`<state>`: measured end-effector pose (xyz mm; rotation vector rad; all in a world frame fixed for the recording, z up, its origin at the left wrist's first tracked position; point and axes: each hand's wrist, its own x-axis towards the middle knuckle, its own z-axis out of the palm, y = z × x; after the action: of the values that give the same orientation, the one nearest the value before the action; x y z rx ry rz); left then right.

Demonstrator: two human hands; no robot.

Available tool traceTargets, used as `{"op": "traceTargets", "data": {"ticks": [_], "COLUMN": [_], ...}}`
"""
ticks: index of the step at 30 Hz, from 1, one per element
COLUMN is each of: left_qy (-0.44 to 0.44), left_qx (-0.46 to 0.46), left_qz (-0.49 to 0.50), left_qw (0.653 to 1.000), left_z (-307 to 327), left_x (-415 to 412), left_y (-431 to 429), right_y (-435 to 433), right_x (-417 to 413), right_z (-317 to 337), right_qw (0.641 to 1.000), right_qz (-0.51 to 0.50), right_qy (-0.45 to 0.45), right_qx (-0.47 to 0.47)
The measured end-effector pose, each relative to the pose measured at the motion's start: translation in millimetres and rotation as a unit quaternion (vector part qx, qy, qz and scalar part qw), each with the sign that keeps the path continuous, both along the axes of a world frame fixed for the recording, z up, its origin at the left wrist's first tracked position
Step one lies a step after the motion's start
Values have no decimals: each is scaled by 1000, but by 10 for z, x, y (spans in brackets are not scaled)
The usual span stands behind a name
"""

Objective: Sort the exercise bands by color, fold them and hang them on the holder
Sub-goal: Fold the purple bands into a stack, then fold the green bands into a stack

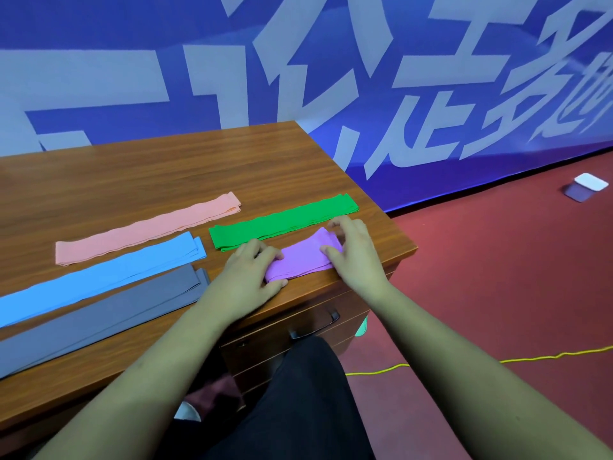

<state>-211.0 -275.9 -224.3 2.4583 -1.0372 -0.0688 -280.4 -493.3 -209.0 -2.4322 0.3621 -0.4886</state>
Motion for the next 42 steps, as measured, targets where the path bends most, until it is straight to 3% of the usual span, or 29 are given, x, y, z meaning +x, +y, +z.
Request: {"op": "traceTargets", "data": {"ticks": [5, 9, 12, 17, 24, 28, 36, 40, 42], "left_qy": [-31, -6, -31, -35, 6, -3, 96, 102, 114], "left_qx": [29, -57, -78, 3, 123, 209, 157, 183, 147], "left_qz": [3, 7, 64, 171, 197, 219, 231, 230, 221], "left_qw": [999, 998, 994, 985, 973, 953, 955, 950, 957], "left_z": [42, 189, 299, 347, 267, 292, 332, 395, 438], "left_x": [-21, 70, 302, 722, 913, 937, 1034, 1041, 1040], "left_y": [26, 93, 144, 245, 177, 103, 130, 127, 149], "right_y": [-48, -57, 18, 198, 355, 341, 345, 370, 370], "right_x": [34, 128, 288, 629, 931, 975, 1022, 1023, 1020], "right_z": [-13, 164, 309, 413, 291, 265, 343, 349, 337], "right_qw": [996, 997, 996, 986, 951, 944, 938, 938, 938], "right_qz": [11, 22, 53, 134, 222, 226, 232, 231, 233], "right_qy": [34, 10, 5, 36, 157, 174, 181, 170, 170], "right_qx": [-86, -69, -68, -92, -144, -168, -185, -193, -194]}}
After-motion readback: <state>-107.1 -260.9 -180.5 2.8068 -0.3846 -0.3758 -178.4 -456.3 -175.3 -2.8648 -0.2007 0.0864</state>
